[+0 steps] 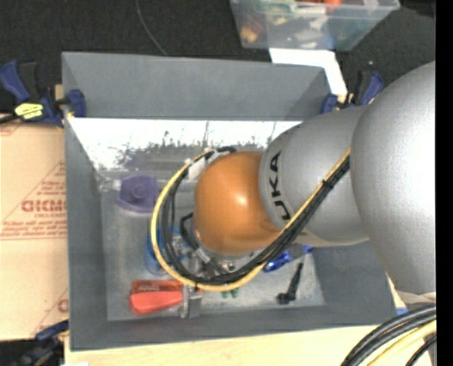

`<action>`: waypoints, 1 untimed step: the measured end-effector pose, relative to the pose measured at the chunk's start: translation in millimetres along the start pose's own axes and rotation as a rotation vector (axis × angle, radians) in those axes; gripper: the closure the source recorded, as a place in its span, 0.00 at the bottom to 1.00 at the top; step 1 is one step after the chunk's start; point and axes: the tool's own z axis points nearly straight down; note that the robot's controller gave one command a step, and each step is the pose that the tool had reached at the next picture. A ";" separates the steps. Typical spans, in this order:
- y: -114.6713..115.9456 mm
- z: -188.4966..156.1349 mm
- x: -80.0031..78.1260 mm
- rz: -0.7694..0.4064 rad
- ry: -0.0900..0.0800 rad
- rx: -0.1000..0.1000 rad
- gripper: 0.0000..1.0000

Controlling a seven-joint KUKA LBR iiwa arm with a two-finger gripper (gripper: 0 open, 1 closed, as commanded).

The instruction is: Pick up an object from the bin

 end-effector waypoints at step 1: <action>-25.0 28.2 4.8 -0.050 -0.014 0.001 0.00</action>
Offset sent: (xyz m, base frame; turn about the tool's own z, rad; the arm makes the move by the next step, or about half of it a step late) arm 0.0033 -0.0218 -0.0581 0.1681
